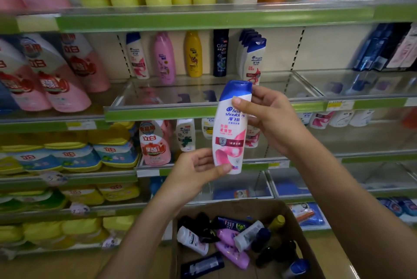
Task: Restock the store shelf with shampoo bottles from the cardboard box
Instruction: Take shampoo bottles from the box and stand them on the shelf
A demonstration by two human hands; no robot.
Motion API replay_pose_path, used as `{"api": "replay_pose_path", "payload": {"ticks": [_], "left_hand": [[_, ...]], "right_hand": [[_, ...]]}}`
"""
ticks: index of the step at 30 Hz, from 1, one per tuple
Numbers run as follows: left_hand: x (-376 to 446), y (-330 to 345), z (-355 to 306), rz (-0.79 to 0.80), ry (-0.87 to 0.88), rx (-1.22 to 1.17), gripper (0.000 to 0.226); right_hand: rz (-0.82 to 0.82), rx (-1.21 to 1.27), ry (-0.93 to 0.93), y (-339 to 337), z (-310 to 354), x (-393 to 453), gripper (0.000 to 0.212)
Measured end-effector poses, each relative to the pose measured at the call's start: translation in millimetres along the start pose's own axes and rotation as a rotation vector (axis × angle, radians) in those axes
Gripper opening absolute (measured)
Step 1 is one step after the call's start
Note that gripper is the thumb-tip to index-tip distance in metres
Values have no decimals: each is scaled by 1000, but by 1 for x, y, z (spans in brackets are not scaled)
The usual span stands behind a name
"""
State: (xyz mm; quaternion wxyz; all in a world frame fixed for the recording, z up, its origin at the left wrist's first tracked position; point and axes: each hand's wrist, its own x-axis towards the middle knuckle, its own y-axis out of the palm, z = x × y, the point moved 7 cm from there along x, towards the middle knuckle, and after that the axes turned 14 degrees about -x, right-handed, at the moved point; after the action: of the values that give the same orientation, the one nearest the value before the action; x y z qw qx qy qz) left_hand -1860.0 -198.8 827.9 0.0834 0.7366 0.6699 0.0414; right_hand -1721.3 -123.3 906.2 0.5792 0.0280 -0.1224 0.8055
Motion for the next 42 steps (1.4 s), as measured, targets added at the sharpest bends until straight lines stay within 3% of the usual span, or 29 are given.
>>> {"api": "replay_pose_path", "payload": {"ticks": [10, 15, 23, 28, 35, 42], "left_hand": [[-1, -42, -8, -152, 69, 38, 28], [8, -69, -23, -254, 104, 34, 28], [29, -116, -34, -261, 133, 68, 24], [61, -186, -50, -287, 130, 162, 25], [125, -274, -93, -219, 227, 436, 27], [189, -315, -94, -181, 256, 586, 31]], "right_hand": [[90, -17, -56, 34, 14, 23, 48], [195, 15, -82, 56, 19, 52, 41], [173, 49, -97, 105, 17, 103, 34], [137, 50, -132, 154, 15, 148, 33], [22, 87, -198, 210, 12, 216, 31], [-62, 46, -198, 234, -7, 267, 40]]}}
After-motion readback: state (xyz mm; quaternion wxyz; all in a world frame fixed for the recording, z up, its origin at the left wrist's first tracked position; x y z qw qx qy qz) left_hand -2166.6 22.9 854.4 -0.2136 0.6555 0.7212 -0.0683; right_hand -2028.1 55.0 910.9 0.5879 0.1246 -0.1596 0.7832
